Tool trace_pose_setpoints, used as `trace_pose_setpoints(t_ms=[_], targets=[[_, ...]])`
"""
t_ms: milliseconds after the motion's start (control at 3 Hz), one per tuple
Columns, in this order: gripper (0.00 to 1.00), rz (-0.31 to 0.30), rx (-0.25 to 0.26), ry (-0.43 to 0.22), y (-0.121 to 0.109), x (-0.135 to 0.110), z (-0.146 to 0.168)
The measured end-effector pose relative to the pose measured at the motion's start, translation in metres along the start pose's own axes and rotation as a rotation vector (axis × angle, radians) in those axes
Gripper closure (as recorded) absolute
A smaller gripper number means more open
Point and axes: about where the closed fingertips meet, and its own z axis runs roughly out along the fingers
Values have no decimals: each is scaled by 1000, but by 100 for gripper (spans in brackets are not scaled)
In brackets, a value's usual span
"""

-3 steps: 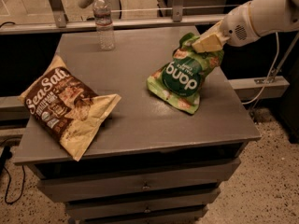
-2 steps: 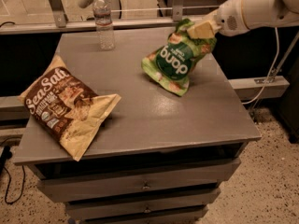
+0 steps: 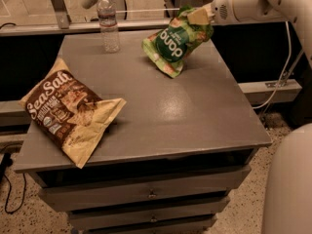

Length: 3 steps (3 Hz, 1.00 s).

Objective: Move green rice chip bag near water bottle

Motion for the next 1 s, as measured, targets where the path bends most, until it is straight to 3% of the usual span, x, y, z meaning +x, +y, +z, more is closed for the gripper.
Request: trace_pose_setpoints(t_ms=[1000], targets=[[100, 240, 163, -8, -24, 3, 60]])
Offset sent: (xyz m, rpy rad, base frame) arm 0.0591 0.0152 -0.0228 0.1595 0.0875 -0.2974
